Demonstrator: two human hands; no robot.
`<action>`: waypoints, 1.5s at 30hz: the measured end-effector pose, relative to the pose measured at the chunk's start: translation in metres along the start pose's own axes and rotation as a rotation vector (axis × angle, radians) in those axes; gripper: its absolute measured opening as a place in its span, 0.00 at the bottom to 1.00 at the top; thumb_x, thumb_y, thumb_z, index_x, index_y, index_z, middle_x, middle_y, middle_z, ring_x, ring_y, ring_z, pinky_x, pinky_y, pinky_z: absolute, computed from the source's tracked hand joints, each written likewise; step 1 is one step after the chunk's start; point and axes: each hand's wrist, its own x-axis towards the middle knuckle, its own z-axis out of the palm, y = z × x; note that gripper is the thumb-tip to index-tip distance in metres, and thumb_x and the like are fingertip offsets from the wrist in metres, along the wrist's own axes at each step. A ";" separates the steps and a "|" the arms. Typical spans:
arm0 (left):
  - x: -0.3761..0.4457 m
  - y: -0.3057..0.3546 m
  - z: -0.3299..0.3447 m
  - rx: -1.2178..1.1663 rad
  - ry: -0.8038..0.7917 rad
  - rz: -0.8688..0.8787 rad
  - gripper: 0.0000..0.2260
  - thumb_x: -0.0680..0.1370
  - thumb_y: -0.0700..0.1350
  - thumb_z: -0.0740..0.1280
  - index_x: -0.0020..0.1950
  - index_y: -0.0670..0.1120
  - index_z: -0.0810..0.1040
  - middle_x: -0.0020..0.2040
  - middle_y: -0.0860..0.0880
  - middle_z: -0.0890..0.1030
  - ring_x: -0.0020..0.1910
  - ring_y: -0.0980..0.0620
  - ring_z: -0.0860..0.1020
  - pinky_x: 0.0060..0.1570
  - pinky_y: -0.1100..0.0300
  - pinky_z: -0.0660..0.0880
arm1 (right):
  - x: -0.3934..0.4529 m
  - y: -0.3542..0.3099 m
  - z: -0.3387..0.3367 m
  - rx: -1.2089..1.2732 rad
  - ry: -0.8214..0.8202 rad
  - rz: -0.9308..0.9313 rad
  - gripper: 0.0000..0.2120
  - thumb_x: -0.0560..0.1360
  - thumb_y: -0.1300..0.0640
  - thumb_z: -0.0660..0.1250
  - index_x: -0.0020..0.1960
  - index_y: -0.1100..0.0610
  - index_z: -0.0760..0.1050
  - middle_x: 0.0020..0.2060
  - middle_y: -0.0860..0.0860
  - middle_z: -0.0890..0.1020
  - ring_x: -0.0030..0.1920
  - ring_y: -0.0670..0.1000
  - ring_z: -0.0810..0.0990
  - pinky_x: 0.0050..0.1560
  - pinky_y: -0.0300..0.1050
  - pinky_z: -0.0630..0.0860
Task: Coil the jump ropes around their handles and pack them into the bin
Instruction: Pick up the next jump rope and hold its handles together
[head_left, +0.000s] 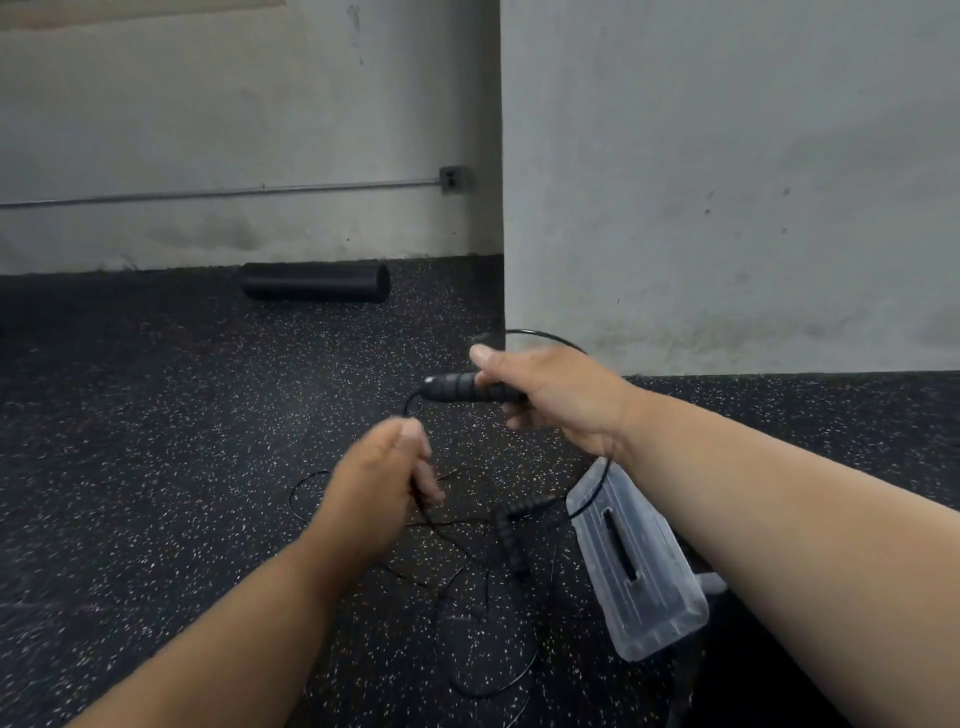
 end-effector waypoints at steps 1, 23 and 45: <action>0.002 0.008 -0.008 -0.069 0.062 0.015 0.15 0.88 0.48 0.55 0.47 0.45 0.75 0.33 0.50 0.79 0.32 0.53 0.77 0.42 0.48 0.80 | -0.002 0.004 -0.005 -0.101 -0.039 0.006 0.26 0.75 0.35 0.73 0.52 0.59 0.86 0.44 0.47 0.82 0.44 0.50 0.78 0.49 0.47 0.78; 0.015 0.017 -0.070 -0.425 0.253 -0.066 0.18 0.86 0.61 0.58 0.61 0.50 0.80 0.55 0.47 0.86 0.57 0.48 0.84 0.57 0.47 0.80 | -0.012 0.024 0.039 -0.342 -0.144 -0.079 0.19 0.88 0.44 0.54 0.58 0.47 0.83 0.40 0.53 0.79 0.37 0.51 0.74 0.40 0.47 0.75; -0.003 -0.009 0.013 0.176 -0.172 -0.019 0.20 0.88 0.57 0.53 0.51 0.54 0.82 0.49 0.51 0.88 0.47 0.49 0.84 0.57 0.44 0.81 | -0.010 -0.025 0.033 0.385 -0.145 -0.089 0.23 0.82 0.40 0.63 0.57 0.57 0.86 0.52 0.51 0.86 0.43 0.48 0.79 0.45 0.41 0.81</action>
